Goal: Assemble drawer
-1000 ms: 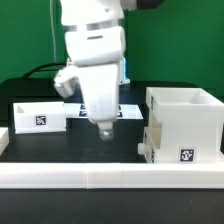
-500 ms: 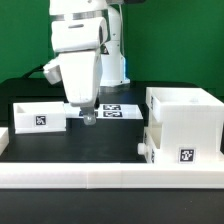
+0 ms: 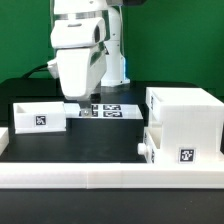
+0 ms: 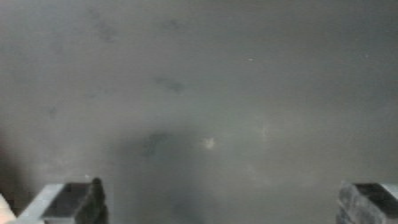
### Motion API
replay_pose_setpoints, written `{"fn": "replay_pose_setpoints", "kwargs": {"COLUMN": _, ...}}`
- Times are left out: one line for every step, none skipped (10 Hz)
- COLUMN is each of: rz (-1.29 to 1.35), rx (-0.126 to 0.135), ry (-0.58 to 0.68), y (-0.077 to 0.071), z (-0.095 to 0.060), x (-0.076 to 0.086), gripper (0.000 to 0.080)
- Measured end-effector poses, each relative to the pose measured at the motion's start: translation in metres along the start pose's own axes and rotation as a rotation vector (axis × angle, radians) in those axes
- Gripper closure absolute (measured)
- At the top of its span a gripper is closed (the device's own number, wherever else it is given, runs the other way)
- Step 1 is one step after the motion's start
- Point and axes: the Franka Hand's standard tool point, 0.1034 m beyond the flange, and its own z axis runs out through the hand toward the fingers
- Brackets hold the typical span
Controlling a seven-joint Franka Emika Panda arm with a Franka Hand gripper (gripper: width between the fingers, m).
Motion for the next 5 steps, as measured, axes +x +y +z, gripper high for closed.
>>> {"fn": "replay_pose_setpoints", "kwargs": {"rz": 0.089, "rx": 0.000, "ry": 0.000, "y": 0.000, "z": 0.000, "x": 0.000, "gripper": 0.0151}}
{"fn": "replay_pose_setpoints", "kwargs": {"rz": 0.126, "rx": 0.001, "ry": 0.001, "y": -0.001, "z": 0.001, "x": 0.000, "gripper": 0.0151}}
{"fn": "replay_pose_setpoints", "kwargs": {"rz": 0.265, "rx": -0.029, "ry": 0.005, "y": -0.004, "z": 0.004, "x": -0.002, "gripper": 0.0151}}
{"fn": "replay_pose_setpoints", "kwargs": {"rz": 0.384, "rx": -0.046, "ry": 0.001, "y": -0.017, "z": 0.007, "x": -0.010, "gripper": 0.0151}}
{"fn": "replay_pose_setpoints", "kwargs": {"rz": 0.453, "rx": -0.049, "ry": -0.010, "y": -0.032, "z": 0.009, "x": -0.023, "gripper": 0.0151}}
